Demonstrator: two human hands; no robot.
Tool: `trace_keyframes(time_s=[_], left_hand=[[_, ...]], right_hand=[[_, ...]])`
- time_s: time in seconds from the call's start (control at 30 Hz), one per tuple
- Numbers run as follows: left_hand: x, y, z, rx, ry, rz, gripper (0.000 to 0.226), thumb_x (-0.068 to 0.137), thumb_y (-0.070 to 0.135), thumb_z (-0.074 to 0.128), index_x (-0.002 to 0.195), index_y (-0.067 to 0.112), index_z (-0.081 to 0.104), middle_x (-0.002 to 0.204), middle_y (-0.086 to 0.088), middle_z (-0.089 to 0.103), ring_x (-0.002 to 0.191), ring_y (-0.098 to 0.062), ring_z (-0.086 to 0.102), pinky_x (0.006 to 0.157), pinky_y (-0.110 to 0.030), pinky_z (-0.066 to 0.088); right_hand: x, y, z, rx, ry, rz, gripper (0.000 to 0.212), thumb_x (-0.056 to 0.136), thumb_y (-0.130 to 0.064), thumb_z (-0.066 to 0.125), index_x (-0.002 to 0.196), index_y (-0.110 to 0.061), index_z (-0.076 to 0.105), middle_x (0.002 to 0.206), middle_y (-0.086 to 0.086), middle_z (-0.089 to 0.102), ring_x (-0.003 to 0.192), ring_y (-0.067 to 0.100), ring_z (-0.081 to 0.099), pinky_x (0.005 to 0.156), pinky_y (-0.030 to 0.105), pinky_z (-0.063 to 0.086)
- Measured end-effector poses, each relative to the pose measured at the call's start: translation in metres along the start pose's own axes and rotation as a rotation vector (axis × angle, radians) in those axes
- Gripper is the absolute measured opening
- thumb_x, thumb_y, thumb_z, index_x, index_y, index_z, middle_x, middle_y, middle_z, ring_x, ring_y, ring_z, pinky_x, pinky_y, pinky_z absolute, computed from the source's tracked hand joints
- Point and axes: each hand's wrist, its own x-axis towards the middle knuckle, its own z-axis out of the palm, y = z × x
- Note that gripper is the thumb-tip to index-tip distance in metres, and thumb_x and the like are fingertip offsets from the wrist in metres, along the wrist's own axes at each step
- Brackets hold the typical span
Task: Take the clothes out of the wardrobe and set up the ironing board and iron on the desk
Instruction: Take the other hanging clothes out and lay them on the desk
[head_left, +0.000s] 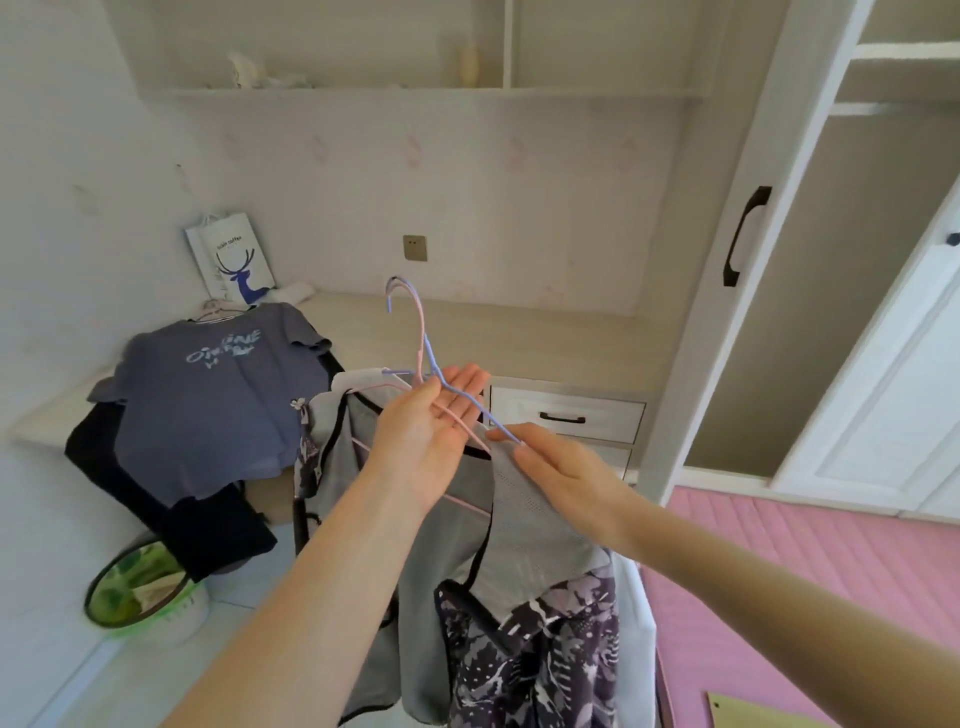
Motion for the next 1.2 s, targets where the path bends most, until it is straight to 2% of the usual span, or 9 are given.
trace_keyframes(time_s=[0.17,0.27,0.4,0.53,0.63,0.77,0.93,1.07,1.2], left_hand=[[0.017,0.018,-0.035,-0.054,0.093,-0.022,0.018,0.102,0.009,0.036,0.103,0.002,0.053,0.111,-0.013,0.059,0.106,-0.027,0.062,0.108,-0.038,0.038],[0.027,0.032,-0.055,-0.040,0.139,-0.026,0.018,0.102,0.007,0.037,0.089,0.006,0.050,0.083,-0.005,0.054,0.096,-0.026,0.064,0.108,-0.039,0.038],[0.038,0.042,-0.074,-0.020,0.179,-0.009,0.013,0.102,0.005,0.038,0.095,0.006,0.048,0.076,-0.006,0.050,0.091,-0.029,0.064,0.098,-0.040,0.043],[0.051,0.047,-0.082,-0.009,0.195,0.005,0.011,0.102,0.005,0.037,0.110,0.005,0.044,0.082,-0.008,0.052,0.102,-0.033,0.062,0.100,-0.045,0.042],[0.064,0.055,-0.087,-0.014,0.199,0.007,0.012,0.102,0.005,0.037,0.109,0.006,0.046,0.084,-0.009,0.053,0.107,-0.034,0.060,0.097,-0.050,0.042],[0.086,0.064,-0.097,-0.016,0.201,0.016,0.016,0.101,0.004,0.039,0.115,0.005,0.045,0.098,-0.013,0.055,0.107,-0.033,0.061,0.088,-0.043,0.047],[0.119,0.071,-0.110,0.095,0.190,0.038,0.017,0.098,0.002,0.044,0.114,0.003,0.048,0.104,-0.016,0.063,0.110,-0.029,0.061,0.095,-0.037,0.046],[0.144,0.089,-0.120,0.309,0.193,0.067,0.020,0.095,0.002,0.049,0.113,0.001,0.058,0.108,-0.014,0.070,0.112,-0.022,0.063,0.102,-0.035,0.045],[0.160,0.109,-0.131,0.561,0.266,0.181,0.017,0.090,0.002,0.057,0.100,0.005,0.069,0.096,-0.012,0.075,0.097,-0.020,0.070,0.091,-0.029,0.054]], right_hand=[[0.023,0.004,0.052,0.001,-0.010,-0.012,0.022,0.103,-0.030,0.029,0.103,-0.029,0.051,0.071,-0.007,0.049,0.063,0.008,0.042,0.062,0.025,0.036],[0.038,0.000,0.073,-0.100,-0.030,-0.048,0.023,0.103,-0.029,0.028,0.102,-0.025,0.051,0.076,-0.006,0.050,0.068,0.008,0.044,0.066,0.026,0.038],[0.066,-0.016,0.091,-0.278,0.004,-0.049,0.034,0.100,-0.023,0.031,0.130,-0.019,0.047,0.111,-0.002,0.055,0.094,0.018,0.054,0.080,0.034,0.046],[0.090,-0.023,0.116,-0.268,0.048,-0.034,0.016,0.099,-0.020,0.038,0.107,-0.014,0.051,0.089,0.000,0.052,0.074,0.018,0.051,0.058,0.023,0.039],[0.110,-0.015,0.126,-0.334,0.060,-0.015,0.010,0.100,-0.014,0.040,0.101,-0.010,0.050,0.088,0.003,0.050,0.070,0.019,0.047,0.053,0.022,0.035],[0.141,0.002,0.130,-0.501,0.093,-0.076,0.019,0.103,-0.019,0.036,0.102,-0.008,0.051,0.093,0.007,0.050,0.077,0.023,0.046,0.066,0.035,0.041],[0.188,0.023,0.125,-0.634,0.091,-0.161,0.022,0.103,-0.021,0.034,0.102,-0.007,0.052,0.092,0.006,0.050,0.075,0.022,0.041,0.063,0.033,0.031],[0.231,0.032,0.121,-0.599,0.111,-0.185,0.019,0.103,-0.022,0.033,0.089,-0.017,0.045,0.081,-0.004,0.041,0.073,0.021,0.038,0.068,0.036,0.029],[0.276,0.042,0.113,-0.564,0.090,-0.210,0.024,0.103,-0.023,0.029,0.089,-0.017,0.048,0.082,-0.003,0.049,0.077,0.021,0.043,0.079,0.036,0.028]])
